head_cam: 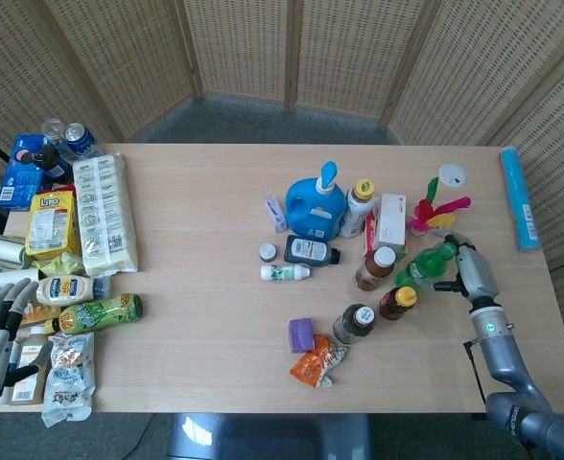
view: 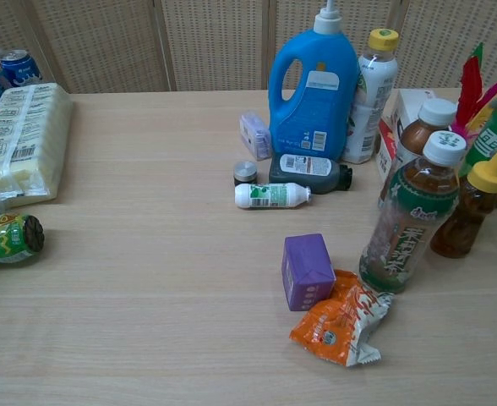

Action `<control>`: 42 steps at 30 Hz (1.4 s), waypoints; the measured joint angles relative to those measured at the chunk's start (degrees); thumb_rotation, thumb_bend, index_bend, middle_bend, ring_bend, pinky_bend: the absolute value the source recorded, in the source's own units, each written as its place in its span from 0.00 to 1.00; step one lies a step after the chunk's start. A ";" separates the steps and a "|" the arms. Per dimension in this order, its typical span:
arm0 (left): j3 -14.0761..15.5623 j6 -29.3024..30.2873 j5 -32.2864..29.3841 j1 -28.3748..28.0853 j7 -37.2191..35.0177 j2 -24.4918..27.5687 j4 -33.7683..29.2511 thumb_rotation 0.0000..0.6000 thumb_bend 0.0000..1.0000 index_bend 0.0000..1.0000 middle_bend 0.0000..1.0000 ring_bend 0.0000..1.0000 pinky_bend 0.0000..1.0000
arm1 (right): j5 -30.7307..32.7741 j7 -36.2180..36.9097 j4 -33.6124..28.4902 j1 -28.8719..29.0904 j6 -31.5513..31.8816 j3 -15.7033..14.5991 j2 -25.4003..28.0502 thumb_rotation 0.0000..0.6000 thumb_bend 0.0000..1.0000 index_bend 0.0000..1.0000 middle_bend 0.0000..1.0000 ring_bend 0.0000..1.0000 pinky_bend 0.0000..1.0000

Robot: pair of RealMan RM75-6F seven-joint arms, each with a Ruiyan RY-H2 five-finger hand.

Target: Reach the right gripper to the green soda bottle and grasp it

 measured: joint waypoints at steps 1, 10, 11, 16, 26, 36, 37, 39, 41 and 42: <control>0.01 0.03 -0.05 0.05 -0.07 0.03 0.03 1.00 0.38 0.00 0.00 0.00 0.00 | 0.00 0.36 0.55 0.12 0.08 0.16 -0.34 1.00 0.10 0.61 0.93 0.58 0.37; 0.01 -0.09 -0.56 0.27 -0.81 0.05 0.49 1.00 0.38 0.00 0.00 0.00 0.00 | -0.18 2.20 3.72 0.21 2.69 1.46 -2.01 1.00 0.11 0.76 1.00 0.82 0.57; -0.02 -0.20 -0.60 0.22 -0.88 0.00 0.55 1.00 0.38 0.00 0.00 0.00 0.00 | -0.23 2.21 3.64 0.12 2.99 1.53 -1.87 1.00 0.11 0.77 1.00 0.83 0.58; -0.12 -0.40 -0.39 0.00 -1.13 -0.24 0.77 1.00 0.38 0.00 0.00 0.00 0.00 | -0.30 1.48 1.94 -0.40 3.74 1.75 0.07 1.00 0.11 0.77 1.00 0.85 0.58; 0.28 0.71 0.93 0.50 -1.60 -0.37 0.84 1.00 0.38 0.00 0.00 0.00 0.00 | -0.50 -1.64 -7.15 -1.90 6.62 3.02 8.26 1.00 0.11 0.78 1.00 0.85 0.58; 0.45 1.46 1.56 0.93 -2.12 0.01 0.99 1.00 0.38 0.00 0.00 0.00 0.00 | -0.95 -2.49 -18.29 -3.80 11.53 5.60 16.10 1.00 0.11 0.78 1.00 0.86 0.58; 0.43 1.39 1.54 0.89 -2.18 0.02 1.05 1.00 0.38 0.00 0.00 0.00 0.00 | -1.03 -2.72 -19.16 -3.93 11.98 5.80 16.66 1.00 0.11 0.78 1.00 0.86 0.58; 0.36 1.19 1.46 0.78 -2.38 0.01 1.18 1.00 0.38 0.00 0.00 0.00 0.00 | -1.16 -3.32 -21.18 -4.17 12.83 6.26 17.89 1.00 0.11 0.78 1.00 0.86 0.58; 0.26 0.95 1.29 0.64 -2.60 -0.16 1.39 1.00 0.38 0.00 0.00 0.00 0.00 | -1.25 -3.73 -22.91 -4.31 13.41 6.66 18.92 1.00 0.11 0.78 1.00 0.86 0.58; 0.22 0.86 1.25 0.59 -2.66 -0.27 1.47 1.00 0.38 0.00 0.00 0.00 0.00 | -1.30 -4.06 -24.00 -4.39 13.73 6.90 19.65 1.00 0.11 0.78 1.00 0.86 0.58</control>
